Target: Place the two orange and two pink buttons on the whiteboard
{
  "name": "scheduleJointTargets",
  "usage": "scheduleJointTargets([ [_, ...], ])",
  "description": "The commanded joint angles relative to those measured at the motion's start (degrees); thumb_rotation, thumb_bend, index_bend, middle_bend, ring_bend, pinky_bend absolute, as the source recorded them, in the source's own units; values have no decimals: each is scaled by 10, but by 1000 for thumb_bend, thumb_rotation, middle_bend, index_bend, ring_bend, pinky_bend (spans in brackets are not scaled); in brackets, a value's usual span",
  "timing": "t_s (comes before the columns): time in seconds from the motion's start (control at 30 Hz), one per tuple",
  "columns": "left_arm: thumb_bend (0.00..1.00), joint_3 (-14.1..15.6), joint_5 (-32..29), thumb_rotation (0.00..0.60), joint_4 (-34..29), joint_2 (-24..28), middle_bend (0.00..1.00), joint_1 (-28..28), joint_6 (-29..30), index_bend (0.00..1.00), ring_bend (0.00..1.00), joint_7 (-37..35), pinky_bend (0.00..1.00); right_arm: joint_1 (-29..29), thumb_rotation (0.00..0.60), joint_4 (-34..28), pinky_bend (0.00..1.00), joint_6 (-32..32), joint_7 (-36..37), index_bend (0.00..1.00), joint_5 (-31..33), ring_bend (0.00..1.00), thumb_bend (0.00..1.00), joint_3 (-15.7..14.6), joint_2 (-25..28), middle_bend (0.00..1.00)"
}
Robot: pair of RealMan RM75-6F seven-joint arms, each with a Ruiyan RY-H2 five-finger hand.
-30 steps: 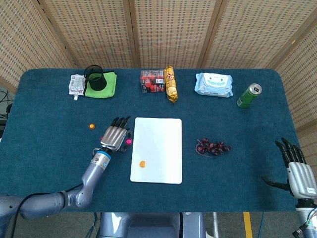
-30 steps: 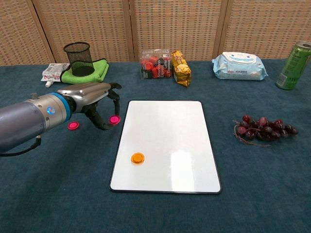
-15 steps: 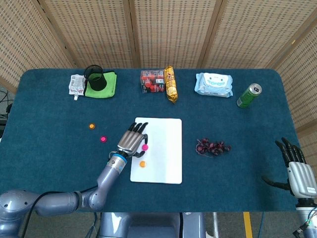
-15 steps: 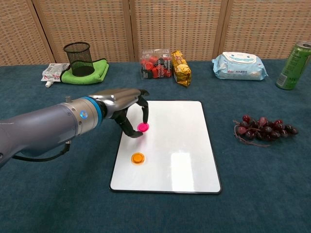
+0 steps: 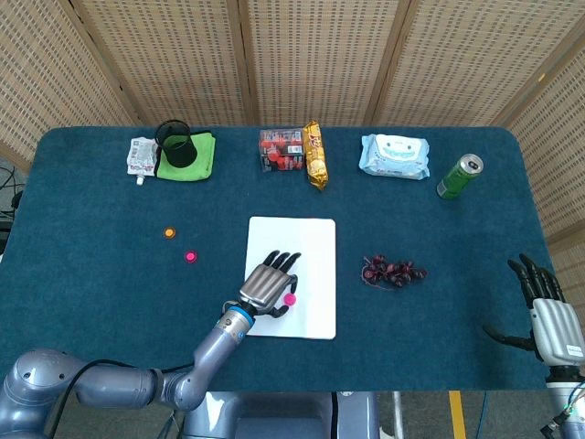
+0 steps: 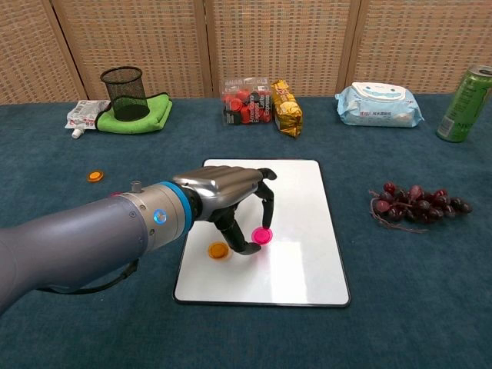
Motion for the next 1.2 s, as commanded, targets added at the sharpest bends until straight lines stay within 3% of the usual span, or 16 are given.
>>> scheduleJointTargets([
  [0.03,304,1,-7,600,-1,0,0,-2,2,587,0,3,0,0,600,0,0,0,0,0,0,0,64,0,0,0],
  [0.27,274,3,-23,600,-7,8,0,-5,-12,265,0,-5,0,0,600,0,0,1,0,0,0,0,70,0,0,0],
  [0.37,271,4,-26,600,-11,13,0,-6,-16,215,0,-11,0,0,600,1,0,1,0,0,-1,0,69,0,0,0],
  [0.63,291,7,1,600,-25,53,0,8,4,213,0,-37,0,-1,600,2,0,2,1,0,-2,0,62,0,-1,0],
  [0.8,317,24,26,600,-30,107,0,40,27,306,0,-62,0,-1,600,2,0,2,0,0,-3,0,66,-1,0,0],
  [1.0,363,46,50,600,-7,166,0,84,28,358,0,-118,0,-1,600,0,0,2,-5,0,-3,0,70,-1,-1,0],
  [1.2,367,60,76,600,33,191,0,119,12,379,0,-185,0,-1,600,-2,0,3,-9,0,-3,0,68,-2,-2,0],
])
